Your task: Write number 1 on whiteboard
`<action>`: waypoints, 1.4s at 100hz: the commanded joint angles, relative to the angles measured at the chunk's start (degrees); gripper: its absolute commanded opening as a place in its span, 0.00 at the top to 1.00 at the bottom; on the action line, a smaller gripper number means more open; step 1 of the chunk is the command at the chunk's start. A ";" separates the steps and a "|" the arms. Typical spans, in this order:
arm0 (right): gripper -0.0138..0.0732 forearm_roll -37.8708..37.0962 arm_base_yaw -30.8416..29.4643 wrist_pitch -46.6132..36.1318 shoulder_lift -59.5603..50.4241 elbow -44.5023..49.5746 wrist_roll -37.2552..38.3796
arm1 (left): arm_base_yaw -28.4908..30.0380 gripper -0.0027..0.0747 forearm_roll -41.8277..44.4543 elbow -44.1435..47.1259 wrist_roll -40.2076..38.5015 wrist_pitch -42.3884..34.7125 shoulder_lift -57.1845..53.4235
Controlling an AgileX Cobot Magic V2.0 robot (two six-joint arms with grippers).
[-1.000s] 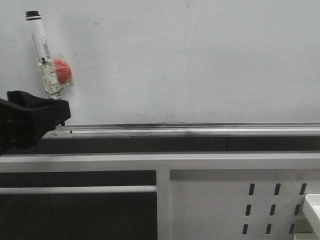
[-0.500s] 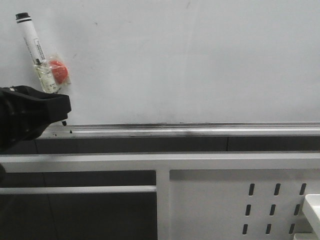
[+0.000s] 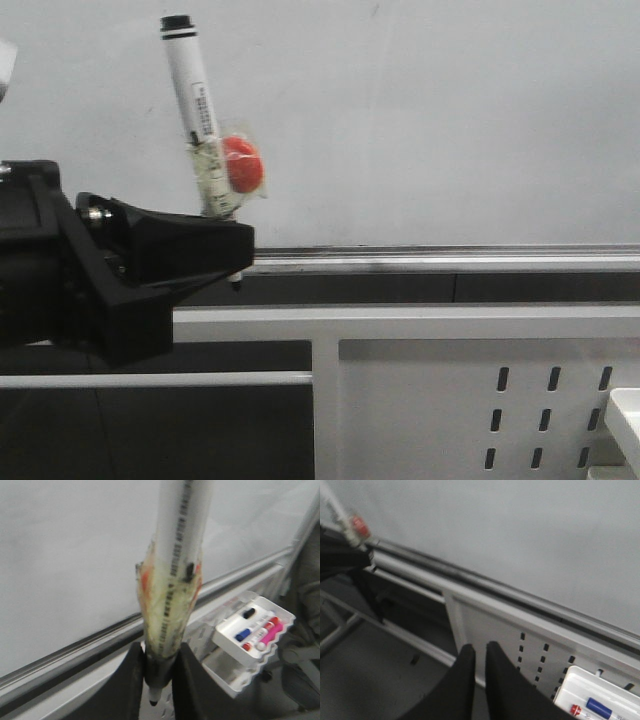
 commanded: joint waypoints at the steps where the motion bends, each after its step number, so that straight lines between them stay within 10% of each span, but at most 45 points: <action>1: 0.56 0.41 3.25 -0.44 4.94 -4.60 -3.05 | -0.37 0.99 6.22 -2.42 0.31 -2.59 -3.79; 14: 0.32 0.41 5.56 -1.33 12.71 -9.33 -3.05 | -0.41 0.99 20.26 -8.61 0.52 24.26 -10.05; 56: 0.39 13.06 6.75 -2.92 30.31 -20.50 -19.55 | -11.68 0.99 34.68 -24.86 0.52 74.63 -21.22; 140: 0.39 12.81 20.44 -16.72 44.56 -23.97 -24.35 | -13.90 0.99 33.49 -27.88 0.52 77.90 -21.30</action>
